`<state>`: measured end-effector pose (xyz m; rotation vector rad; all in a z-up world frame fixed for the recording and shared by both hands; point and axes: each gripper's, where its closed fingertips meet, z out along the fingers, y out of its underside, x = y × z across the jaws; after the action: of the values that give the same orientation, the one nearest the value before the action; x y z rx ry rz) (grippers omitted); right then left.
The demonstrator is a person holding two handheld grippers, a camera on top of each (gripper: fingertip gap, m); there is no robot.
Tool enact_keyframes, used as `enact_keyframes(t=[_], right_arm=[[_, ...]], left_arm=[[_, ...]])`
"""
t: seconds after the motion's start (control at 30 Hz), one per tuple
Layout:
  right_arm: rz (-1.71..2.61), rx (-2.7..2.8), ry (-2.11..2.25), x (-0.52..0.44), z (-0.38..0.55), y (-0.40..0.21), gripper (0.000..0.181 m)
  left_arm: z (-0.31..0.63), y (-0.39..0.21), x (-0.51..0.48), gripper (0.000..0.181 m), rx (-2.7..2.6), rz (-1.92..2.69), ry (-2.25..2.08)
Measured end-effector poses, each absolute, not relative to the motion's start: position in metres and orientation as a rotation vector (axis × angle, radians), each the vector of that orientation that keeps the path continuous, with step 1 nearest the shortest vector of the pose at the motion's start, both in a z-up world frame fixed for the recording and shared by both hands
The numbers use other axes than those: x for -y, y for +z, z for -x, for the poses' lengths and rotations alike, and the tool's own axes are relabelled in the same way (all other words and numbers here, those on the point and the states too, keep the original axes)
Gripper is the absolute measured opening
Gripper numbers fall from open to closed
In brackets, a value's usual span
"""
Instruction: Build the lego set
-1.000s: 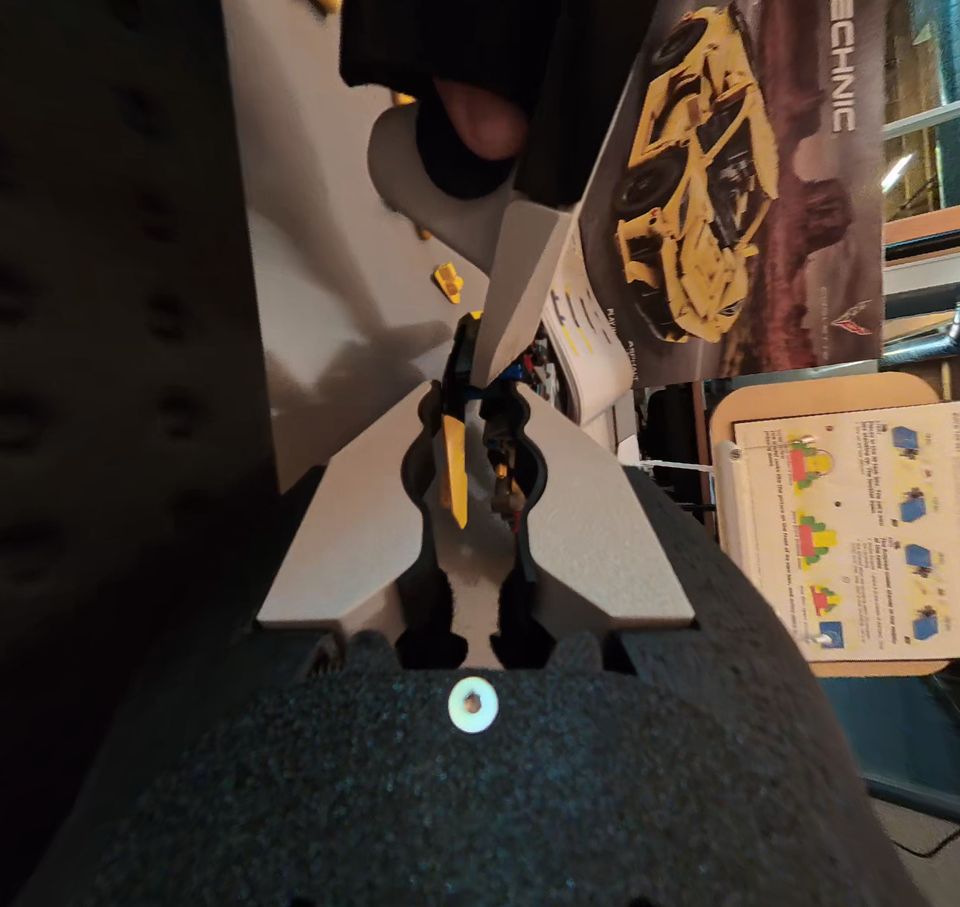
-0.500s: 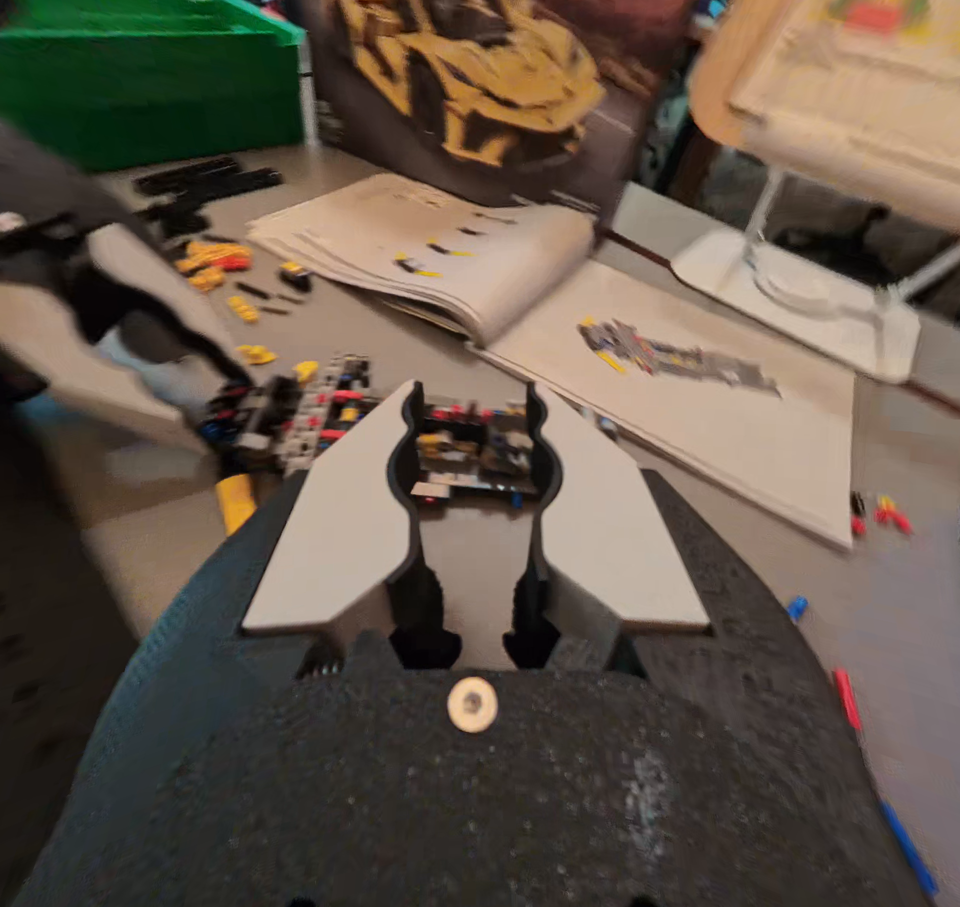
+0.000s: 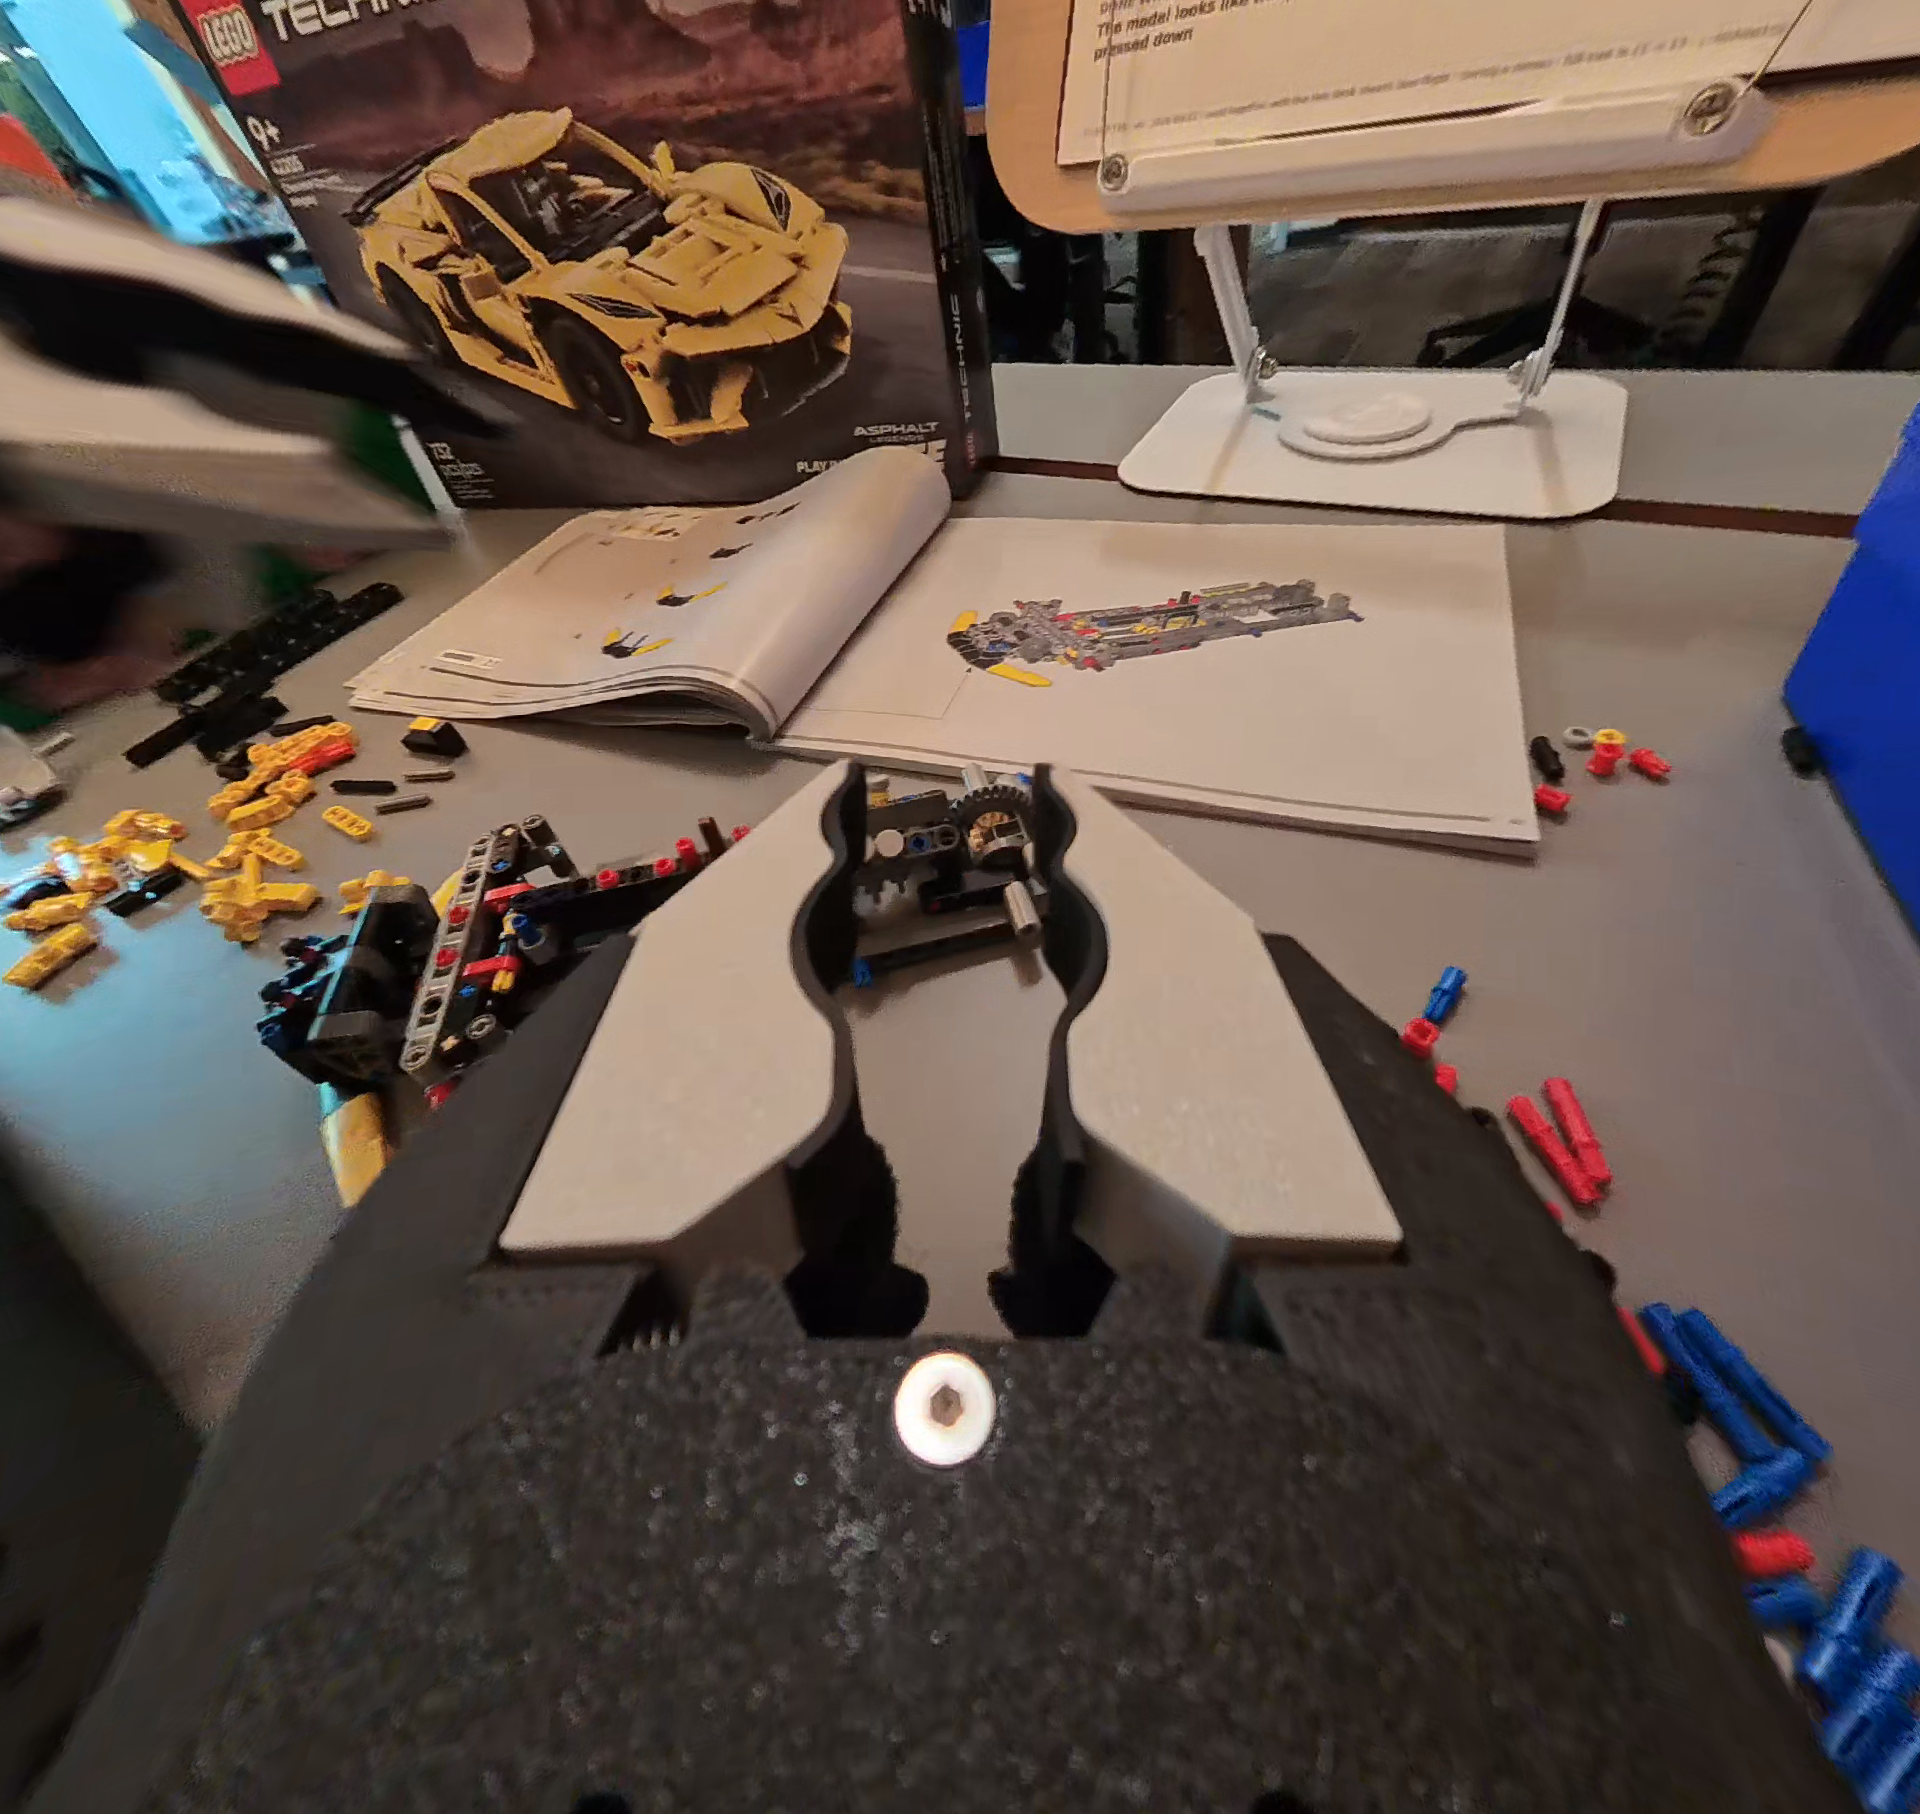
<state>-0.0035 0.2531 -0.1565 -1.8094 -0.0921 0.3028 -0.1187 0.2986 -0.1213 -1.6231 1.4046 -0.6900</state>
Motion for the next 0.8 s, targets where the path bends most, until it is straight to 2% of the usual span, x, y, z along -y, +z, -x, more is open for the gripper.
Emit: enact_keyframes(t=[0.03,0.07,0.17,0.3,0.53,0.6,0.8], right_arm=[[1.806,0.087,0.330,-0.252,0.004,-0.156,0.030],[1.798,0.082,0.356,-0.250,0.005,-0.155,0.029],[1.792,0.067,0.405,-0.247,0.006,-0.155,0.028],[1.787,0.065,0.464,-0.244,0.008,-0.155,0.028],[1.763,0.040,0.573,-0.241,0.009,-0.153,0.028],[1.758,0.036,0.606,-0.241,0.010,-0.152,0.027],[1.742,0.012,0.657,-0.240,0.007,-0.151,0.028]], left_arm=[[0.090,-0.127,-0.310,0.043,-1.460,1.633,-0.678],[0.059,-0.135,-0.322,0.058,-1.493,1.660,-0.679],[-0.031,-0.169,-0.333,0.053,-1.655,1.760,-0.818],[-0.095,-0.225,-0.343,0.059,-1.830,1.909,-0.743],[-0.126,-0.243,-0.347,0.055,-1.825,1.765,-0.533],[-0.128,-0.243,-0.349,0.048,-1.816,1.747,-0.504],[-0.129,-0.245,-0.349,0.049,-1.826,1.745,-0.484]])
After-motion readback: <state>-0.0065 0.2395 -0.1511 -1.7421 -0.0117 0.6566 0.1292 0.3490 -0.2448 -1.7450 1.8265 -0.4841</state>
